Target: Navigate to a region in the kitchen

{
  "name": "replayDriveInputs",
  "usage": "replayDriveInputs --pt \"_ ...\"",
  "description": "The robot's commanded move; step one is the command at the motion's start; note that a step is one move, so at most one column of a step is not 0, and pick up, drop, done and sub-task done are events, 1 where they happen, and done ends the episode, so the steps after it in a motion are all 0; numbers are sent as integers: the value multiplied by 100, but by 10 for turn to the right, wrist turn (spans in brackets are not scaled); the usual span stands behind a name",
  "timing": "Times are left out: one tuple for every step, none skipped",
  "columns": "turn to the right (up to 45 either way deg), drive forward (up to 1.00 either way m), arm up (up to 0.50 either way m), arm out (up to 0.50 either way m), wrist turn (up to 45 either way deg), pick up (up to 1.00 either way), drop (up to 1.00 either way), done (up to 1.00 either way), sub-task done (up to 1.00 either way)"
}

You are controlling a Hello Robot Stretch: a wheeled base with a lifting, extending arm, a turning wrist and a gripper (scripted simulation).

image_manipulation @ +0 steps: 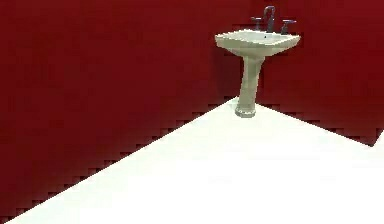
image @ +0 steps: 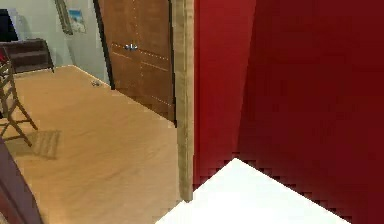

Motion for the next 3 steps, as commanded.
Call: replayDriveInputs --pt "0 40 0 0 0 0 0 0 0" --pt "-390 0 0 0 0 0 0 0 0" --pt "0 100 0 0 0 0 0 0 0"
